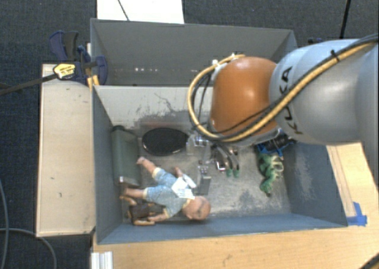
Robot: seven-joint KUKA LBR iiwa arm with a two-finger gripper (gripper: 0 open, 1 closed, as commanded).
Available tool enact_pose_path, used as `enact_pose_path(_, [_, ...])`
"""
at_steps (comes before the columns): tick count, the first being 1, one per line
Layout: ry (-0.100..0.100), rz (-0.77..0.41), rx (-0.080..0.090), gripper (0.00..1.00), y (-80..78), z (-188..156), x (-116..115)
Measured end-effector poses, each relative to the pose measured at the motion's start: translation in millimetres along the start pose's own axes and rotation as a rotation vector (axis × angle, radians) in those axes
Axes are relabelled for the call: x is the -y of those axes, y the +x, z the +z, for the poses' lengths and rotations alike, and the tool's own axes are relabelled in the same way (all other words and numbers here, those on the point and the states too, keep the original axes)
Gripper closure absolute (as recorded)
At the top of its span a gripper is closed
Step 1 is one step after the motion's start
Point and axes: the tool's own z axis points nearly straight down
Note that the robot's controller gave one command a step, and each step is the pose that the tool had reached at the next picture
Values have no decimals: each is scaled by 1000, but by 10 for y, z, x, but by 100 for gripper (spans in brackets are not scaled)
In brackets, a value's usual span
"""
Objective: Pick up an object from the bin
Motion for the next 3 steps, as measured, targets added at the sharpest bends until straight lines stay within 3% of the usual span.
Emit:
enact_pose_path(1, [-1, 3, 8, 0, -19, -43, 6])
enact_pose_path(2, [-2, -11, 17, 0, -34, 366, -146])
enact_pose_path(3, [4, -43, 2, 0, 28, 565, -553])
